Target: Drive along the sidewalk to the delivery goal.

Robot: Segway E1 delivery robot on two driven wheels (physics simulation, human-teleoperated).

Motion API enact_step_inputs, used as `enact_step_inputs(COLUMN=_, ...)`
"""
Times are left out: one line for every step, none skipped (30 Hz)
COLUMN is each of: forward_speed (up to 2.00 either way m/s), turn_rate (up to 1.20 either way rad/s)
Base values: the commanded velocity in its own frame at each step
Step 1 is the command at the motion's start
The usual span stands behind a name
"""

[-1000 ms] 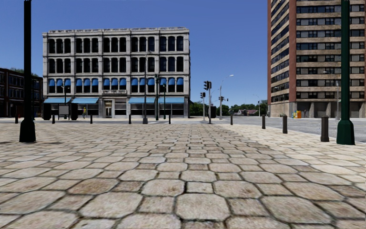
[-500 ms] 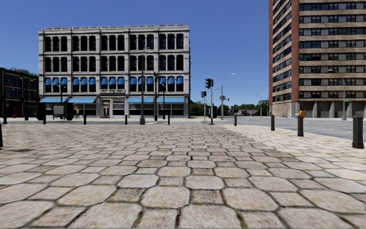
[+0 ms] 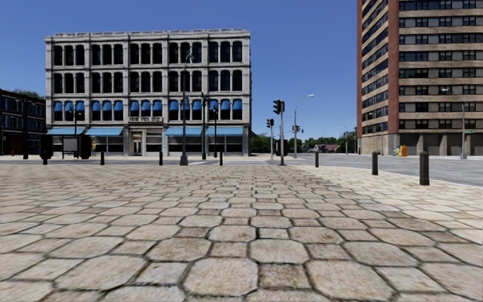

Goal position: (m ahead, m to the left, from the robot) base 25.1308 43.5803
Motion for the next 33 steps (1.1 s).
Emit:
enact_step_inputs(forward_speed=2.00, turn_rate=0.00)
enact_step_inputs(forward_speed=2.00, turn_rate=0.00)
enact_step_inputs(forward_speed=2.00, turn_rate=0.00)
enact_step_inputs(forward_speed=2.00, turn_rate=0.00)
enact_step_inputs(forward_speed=2.00, turn_rate=0.00)
enact_step_inputs(forward_speed=2.00, turn_rate=0.00)
enact_step_inputs(forward_speed=2.00, turn_rate=0.00)
enact_step_inputs(forward_speed=2.00, turn_rate=0.00)
enact_step_inputs(forward_speed=2.00, turn_rate=0.00)
enact_step_inputs(forward_speed=2.00, turn_rate=0.00)
enact_step_inputs(forward_speed=2.00, turn_rate=0.00)
enact_step_inputs(forward_speed=2.00, turn_rate=0.00)
enact_step_inputs(forward_speed=2.00, turn_rate=0.00)
enact_step_inputs(forward_speed=2.00, turn_rate=0.00)
enact_step_inputs(forward_speed=2.00, turn_rate=0.00)
enact_step_inputs(forward_speed=2.00, turn_rate=0.00)
enact_step_inputs(forward_speed=2.00, turn_rate=0.00)
enact_step_inputs(forward_speed=2.00, turn_rate=0.00)
enact_step_inputs(forward_speed=2.00, turn_rate=0.00)
enact_step_inputs(forward_speed=2.00, turn_rate=0.00)
enact_step_inputs(forward_speed=2.00, turn_rate=0.00)
enact_step_inputs(forward_speed=2.00, turn_rate=0.00)
enact_step_inputs(forward_speed=2.00, turn_rate=0.00)
enact_step_inputs(forward_speed=2.00, turn_rate=0.00)
enact_step_inputs(forward_speed=2.00, turn_rate=0.00)
enact_step_inputs(forward_speed=2.00, turn_rate=0.00)
enact_step_inputs(forward_speed=2.00, turn_rate=0.00)
enact_step_inputs(forward_speed=2.00, turn_rate=0.00)
enact_step_inputs(forward_speed=2.00, turn_rate=0.00)
enact_step_inputs(forward_speed=2.00, turn_rate=0.00)
enact_step_inputs(forward_speed=2.00, turn_rate=0.00)
enact_step_inputs(forward_speed=2.00, turn_rate=0.00)
enact_step_inputs(forward_speed=2.00, turn_rate=0.00)
